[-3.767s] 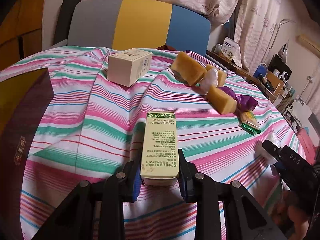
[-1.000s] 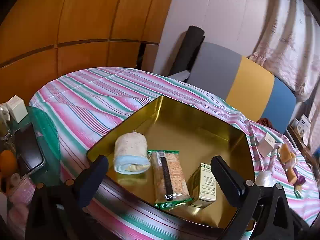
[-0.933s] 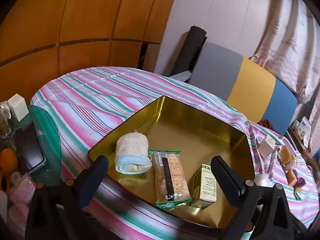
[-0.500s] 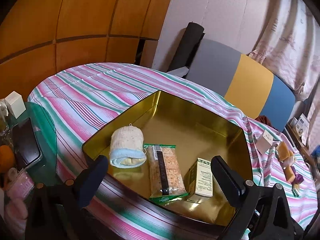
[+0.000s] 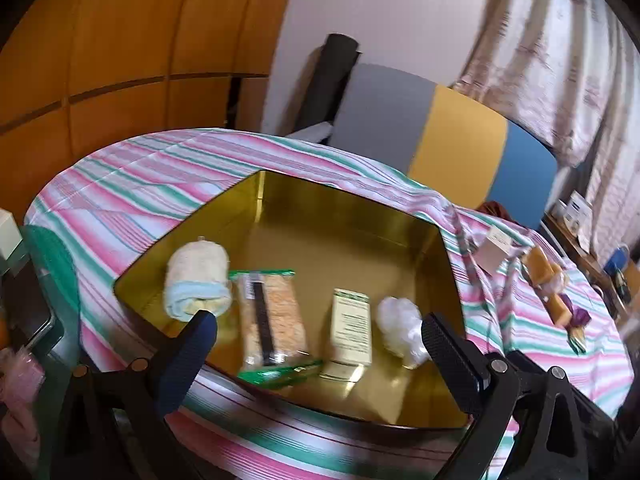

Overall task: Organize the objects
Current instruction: 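Lower the plastic bundle into the tray with the right gripper and release, then grasp the yellow WEIDAN cracker pack with the right gripper and lift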

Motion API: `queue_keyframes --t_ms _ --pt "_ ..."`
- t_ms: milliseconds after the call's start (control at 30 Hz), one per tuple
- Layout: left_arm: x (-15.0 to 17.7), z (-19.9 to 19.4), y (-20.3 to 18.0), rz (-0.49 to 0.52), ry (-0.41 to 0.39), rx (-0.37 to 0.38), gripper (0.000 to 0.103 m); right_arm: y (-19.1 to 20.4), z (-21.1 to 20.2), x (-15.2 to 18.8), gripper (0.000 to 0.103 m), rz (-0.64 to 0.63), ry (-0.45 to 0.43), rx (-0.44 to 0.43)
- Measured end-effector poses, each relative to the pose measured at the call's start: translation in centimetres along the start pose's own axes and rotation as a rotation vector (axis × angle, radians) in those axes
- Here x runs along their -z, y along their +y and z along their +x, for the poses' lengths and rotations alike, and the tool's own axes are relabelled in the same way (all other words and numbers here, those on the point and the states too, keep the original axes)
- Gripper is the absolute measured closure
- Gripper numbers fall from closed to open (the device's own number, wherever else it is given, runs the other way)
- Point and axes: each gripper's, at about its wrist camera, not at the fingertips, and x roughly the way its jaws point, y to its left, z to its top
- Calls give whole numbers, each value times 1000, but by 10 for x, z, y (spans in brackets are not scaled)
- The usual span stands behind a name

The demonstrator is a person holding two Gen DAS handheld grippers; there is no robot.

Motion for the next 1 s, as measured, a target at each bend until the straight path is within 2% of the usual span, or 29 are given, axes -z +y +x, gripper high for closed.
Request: queue_keyframes --t_ms 267,467,767,933,1000 --pt "11 -9 -34 109 -2 113 0 -33 -5 2 57 45 -1 90" --pt "22 -14 -63 195 18 176 0 -81 -14 9 57 123 7 192" --pt "33 -11 -99 277 75 228 0 -189 -40 14 57 340 -1 411" --pt "35 -10 -111 305 75 225 0 -255 -58 -2 56 461 -58 545" --pt "34 -8 -115 304 83 229 0 -278 -61 -15 52 480 -72 576"
